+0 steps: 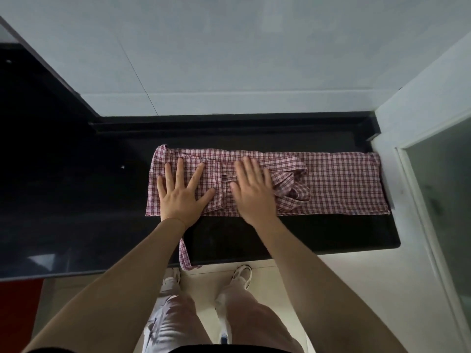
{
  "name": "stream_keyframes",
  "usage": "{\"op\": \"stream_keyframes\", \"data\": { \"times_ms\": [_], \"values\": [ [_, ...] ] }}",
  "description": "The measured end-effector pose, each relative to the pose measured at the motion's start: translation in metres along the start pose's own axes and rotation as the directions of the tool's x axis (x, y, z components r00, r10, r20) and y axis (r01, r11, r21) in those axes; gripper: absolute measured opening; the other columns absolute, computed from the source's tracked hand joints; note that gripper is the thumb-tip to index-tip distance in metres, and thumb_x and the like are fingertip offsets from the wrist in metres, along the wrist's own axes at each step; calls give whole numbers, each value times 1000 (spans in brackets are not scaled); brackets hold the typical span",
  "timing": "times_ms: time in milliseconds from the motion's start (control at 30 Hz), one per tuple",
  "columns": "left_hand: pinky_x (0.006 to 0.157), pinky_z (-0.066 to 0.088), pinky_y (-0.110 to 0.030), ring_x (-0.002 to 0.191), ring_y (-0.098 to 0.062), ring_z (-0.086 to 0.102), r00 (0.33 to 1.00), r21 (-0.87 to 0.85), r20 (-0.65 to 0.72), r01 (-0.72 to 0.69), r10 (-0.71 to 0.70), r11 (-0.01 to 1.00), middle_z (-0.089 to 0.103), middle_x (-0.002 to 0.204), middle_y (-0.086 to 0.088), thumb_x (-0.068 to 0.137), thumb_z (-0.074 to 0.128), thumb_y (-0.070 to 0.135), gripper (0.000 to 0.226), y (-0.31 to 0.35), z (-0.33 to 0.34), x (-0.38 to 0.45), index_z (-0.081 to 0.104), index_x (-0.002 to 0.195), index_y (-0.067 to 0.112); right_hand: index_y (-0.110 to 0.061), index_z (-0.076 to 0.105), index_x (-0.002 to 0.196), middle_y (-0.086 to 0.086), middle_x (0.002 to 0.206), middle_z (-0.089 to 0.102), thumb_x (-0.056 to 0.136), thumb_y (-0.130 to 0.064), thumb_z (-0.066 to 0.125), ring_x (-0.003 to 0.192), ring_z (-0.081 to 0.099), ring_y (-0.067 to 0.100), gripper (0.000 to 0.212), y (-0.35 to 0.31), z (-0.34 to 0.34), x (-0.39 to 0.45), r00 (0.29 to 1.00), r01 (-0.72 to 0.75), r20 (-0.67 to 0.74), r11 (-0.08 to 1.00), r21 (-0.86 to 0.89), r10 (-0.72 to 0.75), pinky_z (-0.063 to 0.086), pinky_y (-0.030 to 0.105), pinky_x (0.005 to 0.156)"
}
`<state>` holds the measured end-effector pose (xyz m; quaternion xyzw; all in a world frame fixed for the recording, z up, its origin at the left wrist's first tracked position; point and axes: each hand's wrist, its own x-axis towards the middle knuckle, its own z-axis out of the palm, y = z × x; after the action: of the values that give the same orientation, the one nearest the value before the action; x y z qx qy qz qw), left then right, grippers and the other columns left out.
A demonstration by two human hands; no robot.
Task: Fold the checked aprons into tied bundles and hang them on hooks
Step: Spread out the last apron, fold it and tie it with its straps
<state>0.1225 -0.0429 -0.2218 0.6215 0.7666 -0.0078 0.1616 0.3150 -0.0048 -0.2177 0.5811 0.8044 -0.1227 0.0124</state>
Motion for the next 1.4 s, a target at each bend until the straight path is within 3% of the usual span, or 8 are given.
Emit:
{"op": "stream_keyframes", "data": {
  "times_ms": [367,500,600,733,900,1067,1267,1400],
  "values": [
    [121,-8,-55,149,-37,-20,996,33,76,36,-38,999,-17,165,-8,91,24,75,78,10,-11,-1,-9,155,46,-10,8,159,13,167,7,103,-54,14,154,2,29,71,75,-7,-21,850,-524,-86,852,-26,520,-5,50,120],
    [120,-5,-61,150,-42,-13,988,-16,25,150,-150,989,-7,165,-17,95,38,58,71,54,-21,6,15,156,31,-10,2,160,12,167,1,104,-55,12,154,-1,29,72,78,-17,-21,878,-478,-9,878,32,479,2,47,124],
    [119,-4,-63,150,-39,-17,997,-26,2,-72,72,997,-11,166,-7,99,31,57,65,92,-17,7,7,156,38,-12,21,158,10,165,20,106,-47,23,153,15,28,63,92,-30,-22,884,-439,-106,886,150,456,8,45,122],
    [116,-3,-68,147,-40,-25,956,93,182,-248,228,964,-25,163,0,97,17,68,68,123,-5,7,-13,153,46,-4,38,145,21,149,42,101,-30,44,140,39,36,51,147,-52,-32,687,-636,-234,725,264,688,33,51,116],
    [116,-4,-69,146,-40,-27,963,122,223,-179,149,976,-28,162,-1,96,22,67,72,103,-8,10,-14,154,45,1,37,143,23,145,42,96,-33,57,134,41,39,61,200,-73,-38,526,-801,4,494,339,850,36,52,111],
    [116,-6,-68,147,-39,-26,964,109,242,-140,110,984,-26,163,0,95,32,62,73,85,-17,14,-5,155,44,-5,48,129,17,130,54,88,-22,71,118,53,36,50,198,-82,-19,615,-755,176,509,413,769,46,47,101],
    [115,-7,-69,147,-39,-25,967,55,236,-113,97,992,-20,164,2,93,41,58,73,87,-19,16,4,154,44,-12,58,129,4,112,65,84,-28,77,101,64,26,52,204,-110,-4,547,-694,558,-34,719,624,52,41,90],
    [115,-6,-69,147,-40,-25,967,75,240,-111,90,991,-22,164,1,94,40,59,74,90,-19,17,0,154,44,-6,57,130,11,121,64,85,-19,77,107,63,33,51,215,-118,-5,535,-742,561,33,670,632,50,42,91]
  ]
}}
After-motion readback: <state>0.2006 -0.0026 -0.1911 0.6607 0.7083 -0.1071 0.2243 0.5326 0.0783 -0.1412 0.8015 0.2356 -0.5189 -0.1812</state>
